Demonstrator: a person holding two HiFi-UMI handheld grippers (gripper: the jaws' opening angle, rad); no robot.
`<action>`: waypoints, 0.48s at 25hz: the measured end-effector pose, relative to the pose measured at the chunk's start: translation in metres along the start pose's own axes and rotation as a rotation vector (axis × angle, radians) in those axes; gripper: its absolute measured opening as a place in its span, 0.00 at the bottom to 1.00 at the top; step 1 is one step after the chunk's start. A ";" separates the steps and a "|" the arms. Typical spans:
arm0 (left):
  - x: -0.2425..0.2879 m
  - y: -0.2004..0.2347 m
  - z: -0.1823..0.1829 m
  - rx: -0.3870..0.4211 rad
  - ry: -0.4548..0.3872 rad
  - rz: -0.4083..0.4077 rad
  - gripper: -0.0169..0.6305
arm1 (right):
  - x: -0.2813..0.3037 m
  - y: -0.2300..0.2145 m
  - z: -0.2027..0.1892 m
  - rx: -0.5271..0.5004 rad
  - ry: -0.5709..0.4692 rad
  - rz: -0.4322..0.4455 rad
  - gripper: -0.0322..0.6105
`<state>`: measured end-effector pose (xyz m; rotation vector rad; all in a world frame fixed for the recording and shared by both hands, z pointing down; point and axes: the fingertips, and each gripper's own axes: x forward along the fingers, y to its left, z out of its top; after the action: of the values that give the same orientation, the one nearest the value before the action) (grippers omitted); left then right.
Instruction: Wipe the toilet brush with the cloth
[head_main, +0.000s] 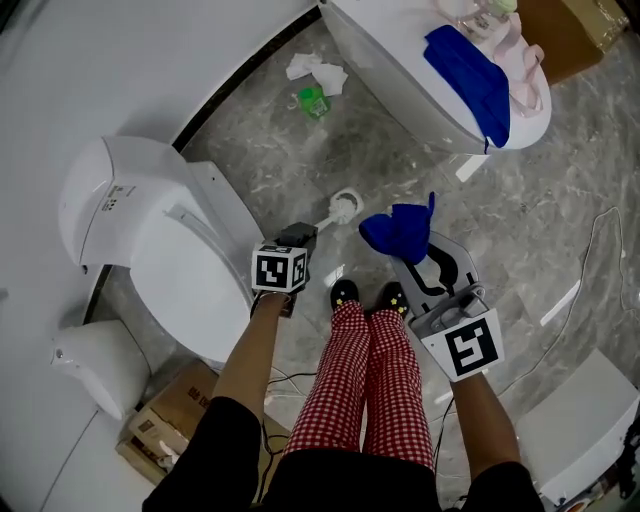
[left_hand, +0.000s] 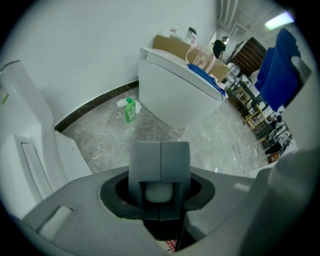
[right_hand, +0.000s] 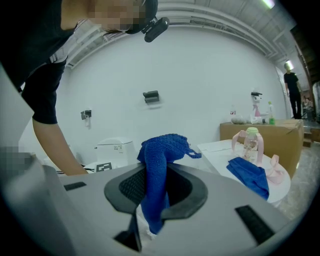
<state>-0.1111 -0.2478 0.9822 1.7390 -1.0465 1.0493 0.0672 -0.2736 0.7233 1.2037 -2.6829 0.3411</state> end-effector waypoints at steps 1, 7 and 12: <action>-0.007 -0.003 -0.001 -0.025 -0.022 -0.017 0.28 | -0.001 0.003 0.002 -0.002 -0.002 0.003 0.18; -0.044 -0.022 0.003 -0.099 -0.152 -0.110 0.28 | -0.004 0.024 0.013 -0.016 -0.013 0.020 0.17; -0.079 -0.042 0.017 -0.103 -0.244 -0.200 0.28 | -0.009 0.037 0.029 -0.028 -0.023 0.025 0.18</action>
<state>-0.0919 -0.2325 0.8946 1.8755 -1.0296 0.6599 0.0436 -0.2516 0.6882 1.1737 -2.7151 0.2945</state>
